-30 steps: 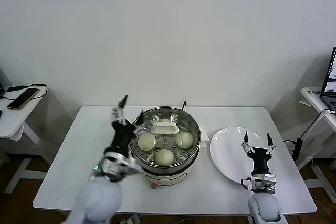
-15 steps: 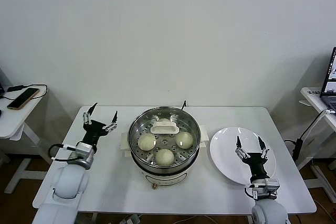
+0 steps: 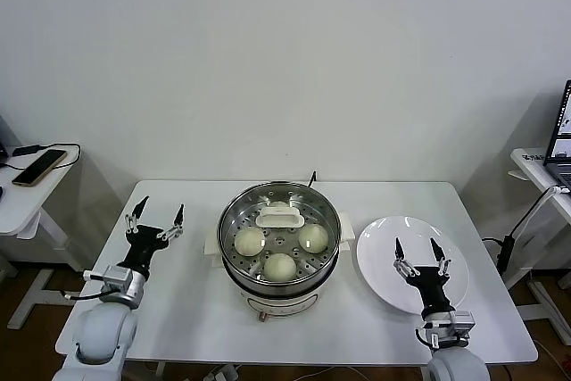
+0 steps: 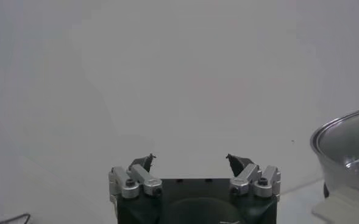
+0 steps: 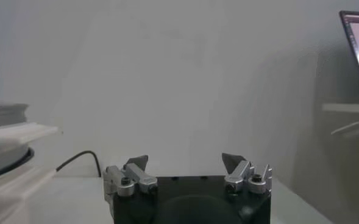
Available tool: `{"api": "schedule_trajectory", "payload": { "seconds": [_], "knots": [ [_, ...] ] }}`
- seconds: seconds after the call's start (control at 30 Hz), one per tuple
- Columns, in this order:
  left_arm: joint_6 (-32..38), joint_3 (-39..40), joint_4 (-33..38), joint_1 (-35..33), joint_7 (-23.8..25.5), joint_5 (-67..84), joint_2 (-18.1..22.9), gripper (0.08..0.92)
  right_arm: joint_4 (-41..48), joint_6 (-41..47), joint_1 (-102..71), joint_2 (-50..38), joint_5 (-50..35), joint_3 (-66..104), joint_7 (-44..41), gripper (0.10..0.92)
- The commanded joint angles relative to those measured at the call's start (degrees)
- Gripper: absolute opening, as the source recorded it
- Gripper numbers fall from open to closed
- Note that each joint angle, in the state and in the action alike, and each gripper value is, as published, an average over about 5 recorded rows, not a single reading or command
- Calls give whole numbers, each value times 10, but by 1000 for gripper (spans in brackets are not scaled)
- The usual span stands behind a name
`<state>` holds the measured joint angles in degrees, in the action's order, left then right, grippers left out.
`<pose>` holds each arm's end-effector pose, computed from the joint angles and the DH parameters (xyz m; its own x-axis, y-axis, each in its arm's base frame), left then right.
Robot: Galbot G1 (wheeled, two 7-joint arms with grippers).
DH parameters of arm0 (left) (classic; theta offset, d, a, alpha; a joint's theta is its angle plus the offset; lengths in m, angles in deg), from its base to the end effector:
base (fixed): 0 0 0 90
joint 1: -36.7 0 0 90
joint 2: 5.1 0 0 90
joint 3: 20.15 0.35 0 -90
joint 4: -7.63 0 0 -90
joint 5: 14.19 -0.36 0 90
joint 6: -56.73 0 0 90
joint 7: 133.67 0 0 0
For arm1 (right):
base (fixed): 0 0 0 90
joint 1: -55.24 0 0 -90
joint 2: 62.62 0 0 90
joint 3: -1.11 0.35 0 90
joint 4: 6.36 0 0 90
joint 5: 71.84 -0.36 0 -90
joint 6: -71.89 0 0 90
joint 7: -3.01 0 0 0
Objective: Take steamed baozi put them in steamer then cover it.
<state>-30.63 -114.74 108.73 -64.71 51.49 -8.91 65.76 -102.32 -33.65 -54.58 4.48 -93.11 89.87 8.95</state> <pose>0.2945 0.1187 -0.3205 -0.9956 0.0875 -0.0321 0.0767 0.9647 0.2520 0.2381 -0.1145 -0.3951 -0.9991 0.0390 -0.0141 0.0391 0.9992 -0.0071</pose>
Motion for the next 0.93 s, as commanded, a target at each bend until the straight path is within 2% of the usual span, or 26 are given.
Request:
{"api": "schedule_trajectory", "payload": {
  "seconds": [0.03,0.47,0.93],
  "knots": [
    [32,-18,-3,-51,5,33,13,823,-6,-3,-10,-3,-8,-4,-6,823],
    [42,-25,1,-92,9,17,13,823,-1,3,-19,12,-7,0,-8,823],
    [48,-20,9,-105,11,13,15,823,-5,4,-20,13,0,0,-3,823]
  ]
}}
